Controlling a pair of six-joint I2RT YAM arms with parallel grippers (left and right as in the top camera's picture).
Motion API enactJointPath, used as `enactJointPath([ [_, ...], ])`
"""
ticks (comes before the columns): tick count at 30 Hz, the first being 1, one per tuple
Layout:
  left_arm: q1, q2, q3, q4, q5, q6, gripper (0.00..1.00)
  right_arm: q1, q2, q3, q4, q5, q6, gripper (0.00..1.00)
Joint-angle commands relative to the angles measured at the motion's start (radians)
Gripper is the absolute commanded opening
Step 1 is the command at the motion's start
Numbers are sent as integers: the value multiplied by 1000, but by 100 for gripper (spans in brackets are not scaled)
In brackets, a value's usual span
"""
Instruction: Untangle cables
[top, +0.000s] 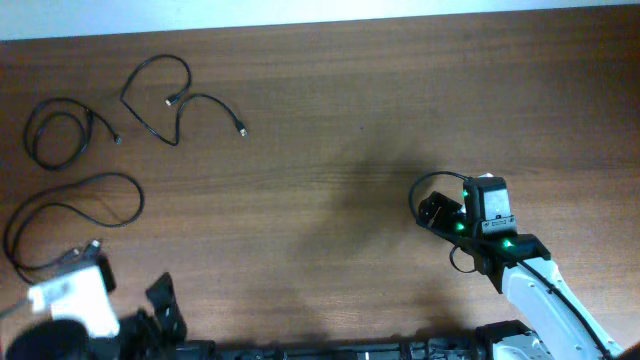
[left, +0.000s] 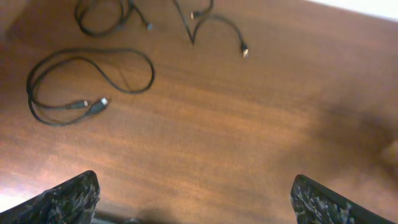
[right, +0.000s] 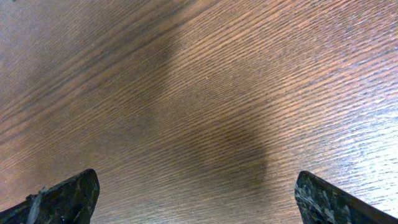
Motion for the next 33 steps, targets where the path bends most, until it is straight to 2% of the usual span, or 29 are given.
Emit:
enactJointPath([
  [1, -1, -180, 4, -2, 0, -2, 99, 3, -2, 2, 2, 13, -6, 99],
  [8, -1, -498, 5, -9, 0, -2, 99, 3, -2, 2, 2, 13, -6, 99],
  [18, -1, -526, 5, -6, 0, -2, 99, 3, -2, 2, 2, 13, -6, 99],
  [24, 13, -629, 11, -56, 4, -2, 99, 3, -2, 2, 2, 13, -6, 99],
  [33, 35, -627, 44, -97, 7, -2, 99, 3, -2, 2, 2, 13, -6, 99],
])
